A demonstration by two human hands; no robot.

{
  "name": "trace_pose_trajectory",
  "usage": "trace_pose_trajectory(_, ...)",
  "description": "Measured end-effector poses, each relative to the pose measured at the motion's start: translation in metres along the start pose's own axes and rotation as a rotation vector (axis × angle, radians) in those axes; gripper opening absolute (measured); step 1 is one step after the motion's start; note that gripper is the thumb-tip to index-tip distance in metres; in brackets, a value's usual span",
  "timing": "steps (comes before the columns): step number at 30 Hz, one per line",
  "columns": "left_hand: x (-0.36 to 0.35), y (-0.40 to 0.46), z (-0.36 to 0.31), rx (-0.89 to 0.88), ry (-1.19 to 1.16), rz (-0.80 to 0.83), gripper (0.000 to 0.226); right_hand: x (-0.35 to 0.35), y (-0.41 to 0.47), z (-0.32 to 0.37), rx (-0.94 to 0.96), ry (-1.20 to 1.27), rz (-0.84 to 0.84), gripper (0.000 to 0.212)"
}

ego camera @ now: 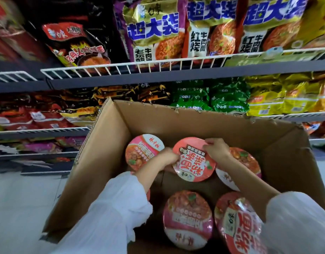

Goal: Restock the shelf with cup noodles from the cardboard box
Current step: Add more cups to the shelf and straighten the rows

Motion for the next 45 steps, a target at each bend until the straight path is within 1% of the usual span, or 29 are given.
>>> trace_pose_trajectory(1, 0.005, -0.006, -0.003, -0.017, -0.005, -0.017, 0.007, 0.006, -0.005, 0.007, 0.037, 0.015, -0.017, 0.04)
trace_pose_trajectory(4, 0.03, -0.032, -0.01, -0.066, 0.046, -0.095, 0.019, 0.019, -0.021, 0.033, 0.135, 0.043, -0.013, 0.039)
trace_pose_trajectory(6, 0.052, -0.053, -0.011, -0.121, 0.098, -0.204, 0.026, 0.018, -0.028, 0.048, 0.204, 0.081, 0.009, 0.038)
trace_pose_trajectory(8, 0.074, -0.072, -0.005, -0.143, 0.182, -0.35, 0.034, 0.008, -0.032, 0.059, 0.249, 0.152, 0.033, 0.036)
trace_pose_trajectory(9, 0.083, -0.079, 0.0, -0.158, 0.188, -0.408, 0.036, 0.0, -0.033, 0.065, 0.263, 0.186, 0.052, 0.035)
trace_pose_trajectory(11, 0.097, -0.085, 0.012, -0.174, 0.127, -0.479, 0.038, -0.018, -0.032, 0.075, 0.275, 0.238, 0.095, 0.036)
trace_pose_trajectory(14, 0.107, -0.083, 0.035, -0.093, 0.116, -0.516, 0.041, -0.047, -0.027, 0.087, 0.254, 0.3, 0.14, 0.039)
trace_pose_trajectory(17, 0.108, -0.072, 0.057, -0.012, 0.031, -0.55, 0.042, -0.072, -0.02, 0.088, 0.187, 0.352, 0.176, 0.033)
trace_pose_trajectory(19, 0.104, -0.065, 0.067, 0.038, -0.094, -0.519, 0.048, -0.083, -0.015, 0.083, 0.113, 0.41, 0.208, 0.04)
trace_pose_trajectory(20, 0.102, -0.059, 0.072, 0.049, -0.225, -0.467, 0.05, -0.088, -0.012, 0.079, 0.069, 0.455, 0.248, 0.046)
trace_pose_trajectory(22, 0.097, -0.048, 0.079, 0.057, -0.566, -0.297, 0.052, -0.093, -0.013, 0.076, -0.002, 0.516, 0.356, 0.054)
trace_pose_trajectory(23, 0.097, -0.042, 0.082, 0.058, -0.672, -0.241, 0.053, -0.095, -0.015, 0.077, -0.018, 0.535, 0.404, 0.051)
trace_pose_trajectory(24, 0.097, -0.04, 0.084, 0.044, -0.729, -0.19, 0.053, -0.097, -0.017, 0.078, -0.018, 0.563, 0.456, 0.044)
trace_pose_trajectory(25, 0.096, -0.042, 0.084, 0.029, -0.751, -0.155, 0.05, -0.101, -0.018, 0.078, -0.016, 0.597, 0.495, 0.037)
trace_pose_trajectory(26, 0.096, -0.044, 0.085, 0.01, -0.762, -0.142, 0.045, -0.105, -0.015, 0.077, -0.008, 0.631, 0.52, 0.036)
trace_pose_trajectory(28, 0.095, -0.046, 0.088, -0.038, -0.83, -0.096, 0.033, -0.11, -0.014, 0.077, 0.015, 0.659, 0.54, 0.042)
trace_pose_trajectory(30, 0.092, -0.046, 0.089, -0.075, -0.866, -0.065, 0.029, -0.113, -0.013, 0.078, 0.024, 0.664, 0.53, 0.048)
trace_pose_trajectory(31, 0.092, -0.046, 0.089, -0.087, -0.875, -0.063, 0.028, -0.113, -0.014, 0.079, 0.026, 0.659, 0.522, 0.048)
trace_pose_trajectory(38, 0.087, -0.055, 0.082, -0.099, -0.843, -0.128, 0.033, -0.094, -0.031, 0.081, 0.1, 0.552, 0.476, 0.03)
trace_pose_trajectory(40, 0.084, -0.067, 0.076, -0.105, -0.832, -0.151, 0.036, -0.082, -0.045, 0.088, 0.157, 0.521, 0.449, 0.031)
trace_pose_trajectory(42, 0.081, -0.083, 0.067, -0.124, -0.814, -0.174, 0.047, -0.071, -0.062, 0.094, 0.215, 0.506, 0.438, 0.035)
trace_pose_trajectory(43, 0.08, -0.092, 0.061, -0.146, -0.8, -0.185, 0.05, -0.065, -0.071, 0.097, 0.238, 0.502, 0.434, 0.039)
trace_pose_trajectory(45, 0.08, -0.112, 0.05, -0.203, -0.784, -0.19, 0.049, -0.052, -0.09, 0.103, 0.273, 0.489, 0.408, 0.052)
Point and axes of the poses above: each hand's wrist, its own y-axis towards the middle knuckle, its own x-axis out of the back of the hand, z = x × y, the point moved 2 cm from there along y, towards the middle knuckle, and after that the axes turned 11 degrees about z, right-handed, at the moved point
